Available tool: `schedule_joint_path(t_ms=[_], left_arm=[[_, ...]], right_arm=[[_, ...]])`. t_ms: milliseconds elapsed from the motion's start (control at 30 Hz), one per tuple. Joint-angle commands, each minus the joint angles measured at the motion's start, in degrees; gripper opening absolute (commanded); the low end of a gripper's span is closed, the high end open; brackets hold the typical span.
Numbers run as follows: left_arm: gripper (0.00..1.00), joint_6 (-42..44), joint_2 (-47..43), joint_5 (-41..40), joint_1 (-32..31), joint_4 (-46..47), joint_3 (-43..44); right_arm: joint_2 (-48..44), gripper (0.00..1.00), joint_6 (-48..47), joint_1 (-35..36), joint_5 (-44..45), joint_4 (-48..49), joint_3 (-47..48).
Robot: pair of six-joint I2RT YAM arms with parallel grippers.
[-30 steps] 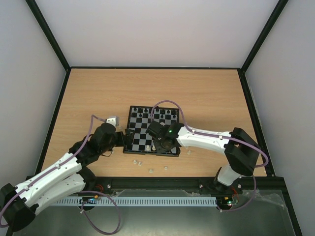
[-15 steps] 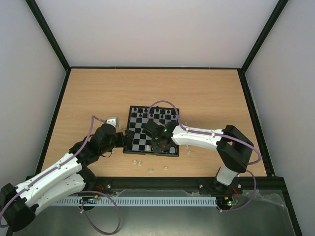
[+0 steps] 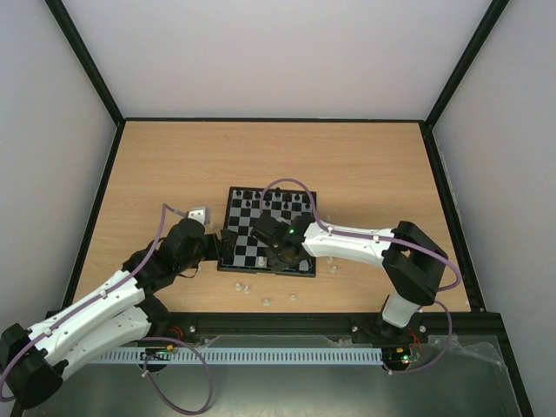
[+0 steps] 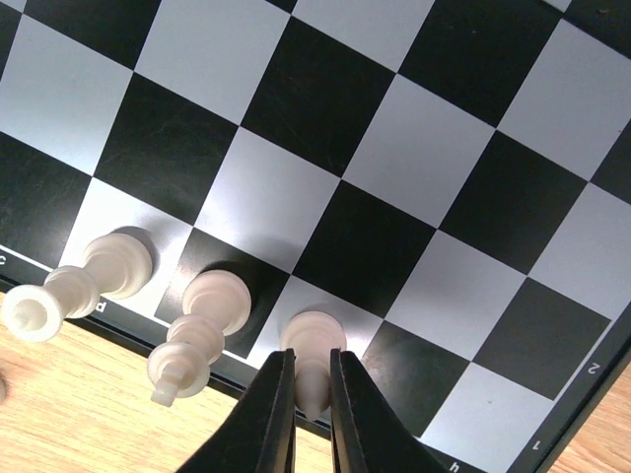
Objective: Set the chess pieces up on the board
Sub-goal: Place the chess piece on the chessboard.
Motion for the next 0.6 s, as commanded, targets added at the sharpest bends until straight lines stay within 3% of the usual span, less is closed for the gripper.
schedule_joint_path(t_ms=[0,200,567], left_arm=[[0.99,0.11,0.38,-0.09,-0.25,0.61,0.13],[0.99,0.06,-0.16,0.21,-0.27,-0.33,0.36],[0.99,-0.14,-0.89,8.54,-0.77,-2.20,2.98]], right_arm=[[0.04,0.11,0.57,0.78,0.27,-3.67,1.25],[-1.01,0.29,0.57,0.84,0.45,-3.81,1.10],[-13.75,0.42,2.79,0.85,4.99,-6.16,-0.60]])
